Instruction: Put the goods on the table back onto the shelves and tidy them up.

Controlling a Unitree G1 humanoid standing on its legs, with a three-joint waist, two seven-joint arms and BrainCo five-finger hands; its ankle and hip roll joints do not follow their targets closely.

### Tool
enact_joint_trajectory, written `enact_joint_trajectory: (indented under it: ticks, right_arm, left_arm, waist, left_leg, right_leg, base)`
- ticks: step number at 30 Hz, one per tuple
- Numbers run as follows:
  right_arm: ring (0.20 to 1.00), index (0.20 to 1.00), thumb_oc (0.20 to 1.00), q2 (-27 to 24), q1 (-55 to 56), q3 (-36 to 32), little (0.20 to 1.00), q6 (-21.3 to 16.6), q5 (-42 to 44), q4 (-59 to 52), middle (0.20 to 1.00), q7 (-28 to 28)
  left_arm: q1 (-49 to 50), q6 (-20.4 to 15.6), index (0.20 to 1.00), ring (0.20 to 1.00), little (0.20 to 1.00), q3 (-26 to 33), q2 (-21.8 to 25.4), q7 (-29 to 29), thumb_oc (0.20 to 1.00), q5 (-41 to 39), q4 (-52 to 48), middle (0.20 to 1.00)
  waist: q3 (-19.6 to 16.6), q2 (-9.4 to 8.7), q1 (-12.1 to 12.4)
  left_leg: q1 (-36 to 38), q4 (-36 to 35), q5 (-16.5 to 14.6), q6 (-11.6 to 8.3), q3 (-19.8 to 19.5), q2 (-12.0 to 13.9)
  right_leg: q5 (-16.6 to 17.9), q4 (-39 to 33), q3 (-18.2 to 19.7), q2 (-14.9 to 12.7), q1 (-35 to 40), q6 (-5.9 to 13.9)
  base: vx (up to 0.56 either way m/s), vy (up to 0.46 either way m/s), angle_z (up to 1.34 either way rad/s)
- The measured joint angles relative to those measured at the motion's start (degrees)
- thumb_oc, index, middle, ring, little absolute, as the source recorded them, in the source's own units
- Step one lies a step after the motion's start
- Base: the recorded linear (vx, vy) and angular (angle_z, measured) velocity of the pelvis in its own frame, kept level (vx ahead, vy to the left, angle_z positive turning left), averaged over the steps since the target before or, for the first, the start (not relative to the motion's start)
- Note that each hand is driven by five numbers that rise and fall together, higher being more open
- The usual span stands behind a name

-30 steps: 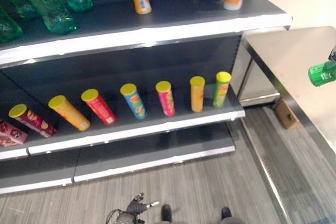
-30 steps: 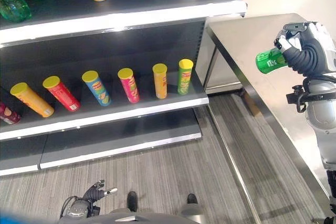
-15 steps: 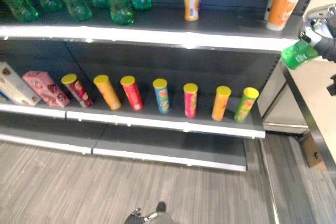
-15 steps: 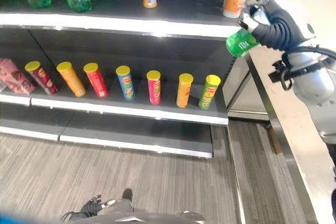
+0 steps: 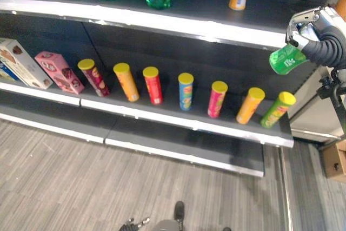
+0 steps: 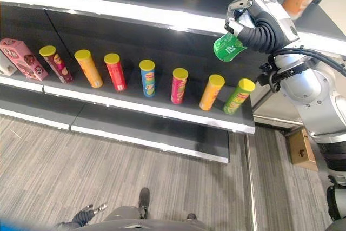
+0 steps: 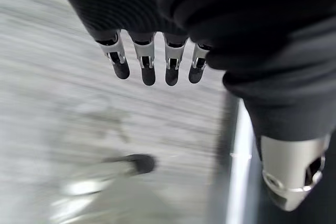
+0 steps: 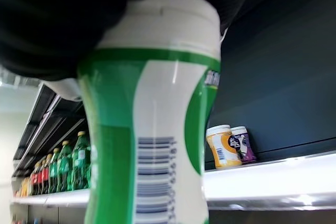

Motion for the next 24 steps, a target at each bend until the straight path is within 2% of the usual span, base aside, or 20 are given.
enact_joint_trajectory:
  ticks: [2,6,8,9,11,13,14,17,18,19,21,23,24]
  right_arm:
    - [0.200,0.200,0.200,0.4,-0.9,0.7,0.200,0.2,-0.4,0.8,0.200,0.0]
    - [0.200,0.200,0.200,0.8,-4.7,3.7,0.200,1.3,-1.0,1.9,0.200,-0.1]
    - [0.200,0.200,0.200,0.7,-6.0,5.9,0.200,1.4,-2.1,2.6,0.200,0.0]
    - [0.200,0.200,0.200,0.7,-6.6,6.9,0.200,1.4,-2.1,3.2,0.200,0.0]
    - [0.200,0.200,0.200,0.7,-6.5,7.2,0.200,1.4,-2.1,3.3,0.200,0.2]
    - [0.200,0.200,0.200,0.6,-7.5,7.3,0.200,1.1,-2.1,3.6,0.200,0.2]
    - [0.200,0.200,0.200,0.6,-8.1,7.3,0.200,1.2,-2.1,3.6,0.200,0.2]
    - [0.200,0.200,0.200,-0.8,-10.7,8.7,0.200,1.2,-2.1,3.6,0.200,0.1]
    - [0.200,0.200,0.200,-0.7,-11.4,9.7,0.200,1.2,-2.1,3.5,0.200,0.1]
    - [0.200,0.200,0.200,-1.0,-11.2,10.8,0.200,1.1,-2.1,3.3,0.200,0.3]
    - [0.200,0.200,0.200,-1.7,-11.2,10.7,0.200,1.4,-2.1,3.7,0.200,0.3]
    - [0.200,0.200,0.200,-1.7,-11.2,10.8,0.200,1.6,-2.1,4.6,0.200,0.4]
    - [0.200,0.200,0.200,-2.2,-11.3,10.7,0.200,1.9,-2.1,4.5,0.200,0.4]
  left_arm:
    - [-0.8,-0.2,1.000,1.000,1.000,0.0,0.3,0.2,1.000,0.0,0.2,1.000]
    - [-1.1,-0.3,1.000,1.000,1.000,0.0,0.6,0.3,1.000,0.0,0.2,1.000]
    - [-0.8,-0.2,1.000,1.000,1.000,0.1,0.8,0.3,1.000,0.0,0.3,1.000]
    - [-0.9,-0.2,1.000,1.000,1.000,0.0,1.0,0.3,1.000,0.2,0.4,1.000]
    - [-0.7,-0.3,1.000,1.000,1.000,-0.1,1.4,0.4,1.000,0.3,0.2,1.000]
    - [-1.0,-0.3,1.000,1.000,1.000,-0.2,1.8,0.4,1.000,0.3,0.8,1.000]
    - [-1.4,-0.3,1.000,1.000,1.000,-0.2,1.8,0.4,1.000,0.3,0.7,1.000]
    - [-2.2,-0.3,1.000,1.000,1.000,-0.1,2.3,0.6,1.000,0.3,0.6,1.000]
    - [-2.7,-0.3,1.000,1.000,1.000,-0.1,2.3,0.7,1.000,0.2,0.7,1.000]
    - [-3.0,-0.3,1.000,1.000,1.000,0.0,2.2,0.8,1.000,0.2,1.4,1.000]
    - [-2.9,-0.3,1.000,1.000,1.000,-0.1,2.0,0.8,1.000,0.2,0.7,1.000]
    - [-1.6,-0.4,1.000,1.000,1.000,0.3,1.6,0.9,1.000,0.2,0.6,1.000]
    - [-0.5,-0.3,1.000,1.000,1.000,0.6,1.4,1.1,1.000,0.2,0.6,1.000]
  waist:
    - [-0.1,-0.24,0.0]
    - [-0.1,-0.35,-0.1]
    - [-0.1,-0.07,-0.2]
    - [0.1,0.37,-0.3]
    - [0.1,0.30,-0.3]
    - [-0.1,-0.38,-0.2]
    - [0.3,0.45,-0.3]
    - [1.0,1.03,-0.9]
    - [1.4,1.40,-0.9]
    - [1.9,1.55,-1.9]
    - [2.1,1.18,-1.9]
    - [1.8,1.66,-1.4]
    - [1.7,1.63,-1.5]
  left_leg:
    - [0.3,0.0,-0.5,0.34,0.4,-0.4]
    - [0.5,0.0,-0.9,0.34,2.3,0.2]
    - [1.2,0.0,-1.3,0.16,3.2,0.9]
    - [1.6,0.0,-1.4,0.81,3.4,2.1]
    - [2.5,0.0,-2.1,0.45,4.3,2.3]
    - [2.7,-0.3,-2.6,0.85,4.2,1.3]
    - [2.8,-0.2,-2.4,1.27,3.5,1.3]
    - [1.6,-0.1,-1.6,2.51,1.1,1.3]
    - [1.1,0.0,-1.5,2.70,0.4,1.7]
    - [0.5,-0.3,-1.3,1.97,-1.7,2.3]
    - [1.0,-0.3,-1.4,1.45,-3.3,1.9]
    - [1.0,-0.3,-2.1,-0.37,-4.0,3.3]
    - [1.0,-0.3,-2.4,-0.99,-4.4,4.1]
  right_leg:
    - [0.3,0.3,0.2,-0.4,-0.3,0.86]
    - [0.4,1.3,1.1,-0.1,-1.6,1.33]
    - [0.4,4.2,1.8,0.6,-3.1,1.35]
    - [-0.2,7.8,1.9,1.1,-4.6,1.99]
    - [-1.0,11.6,1.7,1.0,-6.0,2.04]
    - [-2.3,13.3,1.5,-0.5,-6.9,2.15]
    - [-3.1,13.8,1.6,-0.7,-7.5,2.09]
    - [-3.3,9.5,3.2,0.3,-10.3,2.13]
    - [-2.3,8.6,5.0,1.5,-12.5,1.76]
    - [0.8,4.0,7.0,2.7,-13.4,2.34]
    - [3.9,3.3,6.4,2.2,-12.7,1.50]
    - [5.2,2.4,5.0,3.2,-11.5,1.05]
    - [6.0,0.7,4.4,4.1,-10.4,-0.07]
  base:
    - [0.06,0.118,-0.18]
    - [0.07,0.150,-0.29]
    - [0.04,0.101,-0.35]
    - [0.04,0.049,-0.28]
    - [0.08,0.057,-0.21]
    - [0.04,-0.031,-0.08]
    - [0.00,-0.068,-0.01]
    - [0.03,-0.096,0.15]
    - [0.08,-0.093,0.41]
    - [0.10,-0.101,0.65]
    - [0.10,-0.184,0.70]
    - [0.09,-0.163,0.40]
    - [0.07,-0.130,0.30]
